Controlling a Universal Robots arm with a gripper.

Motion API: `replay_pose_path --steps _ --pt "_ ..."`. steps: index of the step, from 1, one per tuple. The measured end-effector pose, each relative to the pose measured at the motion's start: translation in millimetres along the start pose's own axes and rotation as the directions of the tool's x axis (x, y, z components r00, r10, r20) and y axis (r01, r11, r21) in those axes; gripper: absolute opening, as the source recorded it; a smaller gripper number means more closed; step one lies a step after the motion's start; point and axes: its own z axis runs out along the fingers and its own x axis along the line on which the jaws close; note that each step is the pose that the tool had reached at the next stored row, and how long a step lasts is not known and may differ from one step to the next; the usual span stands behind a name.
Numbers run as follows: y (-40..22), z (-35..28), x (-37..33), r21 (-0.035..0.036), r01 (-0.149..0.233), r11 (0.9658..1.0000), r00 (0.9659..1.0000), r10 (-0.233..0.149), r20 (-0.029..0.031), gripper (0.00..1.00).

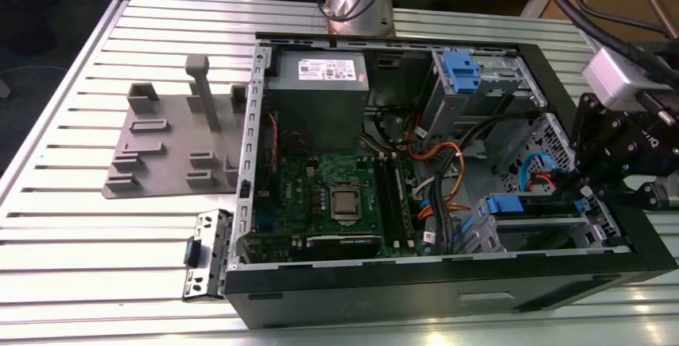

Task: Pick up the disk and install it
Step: 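Insert the first disk wire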

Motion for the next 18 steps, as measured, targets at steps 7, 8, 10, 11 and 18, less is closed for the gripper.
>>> replay_pose_path --steps 7,8,10,11,18 --pt "0.2 1.4 1.9 0.0000 0.000 1.0000 1.0000 0.000 0.0000 0.17" --pt "0.2 1.7 2.3 0.0000 0.000 1.0000 1.0000 0.000 -0.0001 0.17" --pt "0.2 2.6 3.2 -0.0001 0.000 1.0000 1.0000 0.000 0.0000 0.17" --pt "0.2 3.0 3.6 0.0000 0.000 1.0000 1.0000 0.000 -0.0001 0.17" --pt "0.1 6.4 6.4 -0.0001 0.000 1.0000 1.0000 0.000 0.0002 0.17"
